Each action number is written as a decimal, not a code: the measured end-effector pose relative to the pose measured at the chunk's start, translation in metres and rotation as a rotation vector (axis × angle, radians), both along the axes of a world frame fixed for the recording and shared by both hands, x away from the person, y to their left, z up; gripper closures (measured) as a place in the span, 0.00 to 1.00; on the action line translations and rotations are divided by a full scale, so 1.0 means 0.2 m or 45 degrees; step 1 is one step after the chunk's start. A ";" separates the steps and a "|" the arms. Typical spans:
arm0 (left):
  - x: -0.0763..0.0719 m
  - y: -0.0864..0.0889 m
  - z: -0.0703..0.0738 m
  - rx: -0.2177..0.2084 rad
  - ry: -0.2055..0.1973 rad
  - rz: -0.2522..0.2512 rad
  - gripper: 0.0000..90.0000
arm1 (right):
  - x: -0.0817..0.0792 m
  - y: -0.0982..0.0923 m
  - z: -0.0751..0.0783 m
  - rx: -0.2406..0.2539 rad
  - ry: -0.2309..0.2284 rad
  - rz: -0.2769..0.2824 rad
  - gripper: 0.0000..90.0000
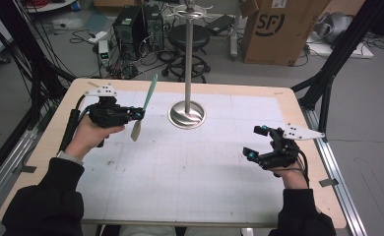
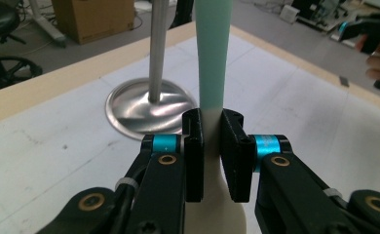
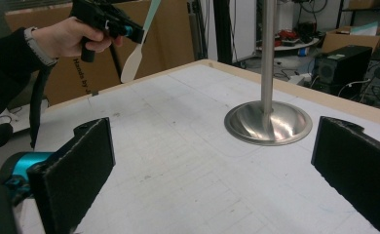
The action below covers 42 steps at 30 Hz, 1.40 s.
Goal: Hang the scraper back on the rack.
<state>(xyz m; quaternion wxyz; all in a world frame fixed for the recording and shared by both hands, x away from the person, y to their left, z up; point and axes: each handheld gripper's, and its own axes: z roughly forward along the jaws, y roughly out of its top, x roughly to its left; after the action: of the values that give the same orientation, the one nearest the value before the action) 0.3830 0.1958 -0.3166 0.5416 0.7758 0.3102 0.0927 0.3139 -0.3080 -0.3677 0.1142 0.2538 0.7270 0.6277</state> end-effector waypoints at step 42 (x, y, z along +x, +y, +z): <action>0.30 -0.08 0.42 -0.112 -0.232 0.084 0.89 | 0.00 -0.01 0.01 0.030 -0.010 0.002 0.01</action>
<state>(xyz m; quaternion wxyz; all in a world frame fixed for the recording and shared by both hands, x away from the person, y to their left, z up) 0.4427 0.1799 -0.2328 0.5978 0.7290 0.2886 0.1669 0.3129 -0.3106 -0.3660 0.1136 0.2521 0.7192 0.6375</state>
